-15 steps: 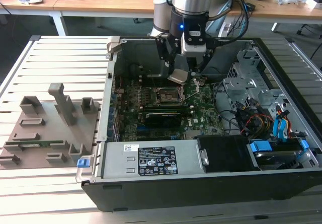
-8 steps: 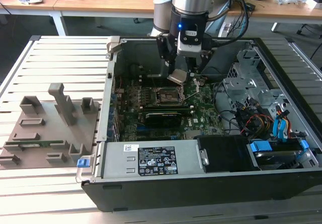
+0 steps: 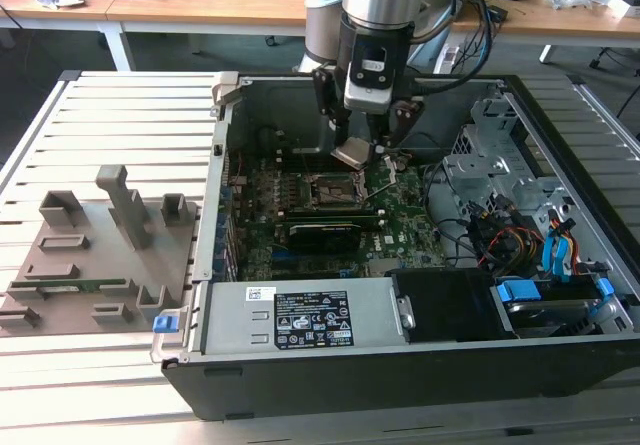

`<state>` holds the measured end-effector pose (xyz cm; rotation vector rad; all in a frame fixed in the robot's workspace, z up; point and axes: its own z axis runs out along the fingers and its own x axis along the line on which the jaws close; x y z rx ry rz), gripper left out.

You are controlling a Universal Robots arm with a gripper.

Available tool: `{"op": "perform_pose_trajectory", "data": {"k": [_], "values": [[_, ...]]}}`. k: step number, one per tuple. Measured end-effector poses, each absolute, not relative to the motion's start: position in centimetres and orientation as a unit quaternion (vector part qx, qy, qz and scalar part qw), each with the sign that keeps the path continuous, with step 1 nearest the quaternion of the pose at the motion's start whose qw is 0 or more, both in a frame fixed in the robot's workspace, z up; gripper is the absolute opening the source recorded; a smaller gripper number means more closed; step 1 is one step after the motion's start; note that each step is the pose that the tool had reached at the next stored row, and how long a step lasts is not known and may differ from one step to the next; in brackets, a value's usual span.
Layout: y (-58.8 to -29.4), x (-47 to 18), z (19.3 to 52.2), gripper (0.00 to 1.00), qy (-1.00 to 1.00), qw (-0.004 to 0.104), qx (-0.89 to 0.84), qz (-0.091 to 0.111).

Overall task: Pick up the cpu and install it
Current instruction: 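Place the cpu into insertion slot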

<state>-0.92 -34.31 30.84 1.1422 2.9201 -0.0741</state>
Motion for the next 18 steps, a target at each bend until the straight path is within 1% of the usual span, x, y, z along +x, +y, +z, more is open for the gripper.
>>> {"op": "perform_pose_trajectory", "data": {"k": [18], "values": [[-34.31, -0.92, 30.83, 0.55, 0.899, 0.001, 0.437, -0.025]]}}
